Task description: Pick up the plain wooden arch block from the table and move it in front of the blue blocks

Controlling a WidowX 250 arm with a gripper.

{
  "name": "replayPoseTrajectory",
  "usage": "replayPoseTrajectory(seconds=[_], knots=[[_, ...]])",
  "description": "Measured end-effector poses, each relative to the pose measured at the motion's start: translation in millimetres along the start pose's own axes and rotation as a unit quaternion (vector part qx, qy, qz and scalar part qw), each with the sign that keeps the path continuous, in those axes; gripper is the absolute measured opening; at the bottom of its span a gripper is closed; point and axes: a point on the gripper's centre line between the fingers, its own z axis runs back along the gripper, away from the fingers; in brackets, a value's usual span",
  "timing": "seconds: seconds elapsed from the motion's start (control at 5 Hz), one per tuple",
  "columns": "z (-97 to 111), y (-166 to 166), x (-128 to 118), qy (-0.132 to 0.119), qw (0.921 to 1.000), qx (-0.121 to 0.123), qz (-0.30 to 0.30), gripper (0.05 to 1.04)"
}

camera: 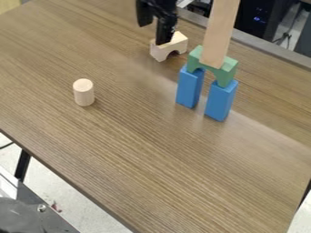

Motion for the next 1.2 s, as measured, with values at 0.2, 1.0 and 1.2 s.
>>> replayPoseTrajectory(seconds=[0.2, 1.0, 1.2], knots=[[-10.0, 1.2, 14.2, 0.008, 0.9999, -0.008, -0.005, 0.999], [-45.5, 1.0, 14.3, 0.042, 0.999, -0.015, -0.007, 0.948], [-49.9, 3.6, 22.1, 0.036, 0.9992, -0.017, 0.0, 0.666]])
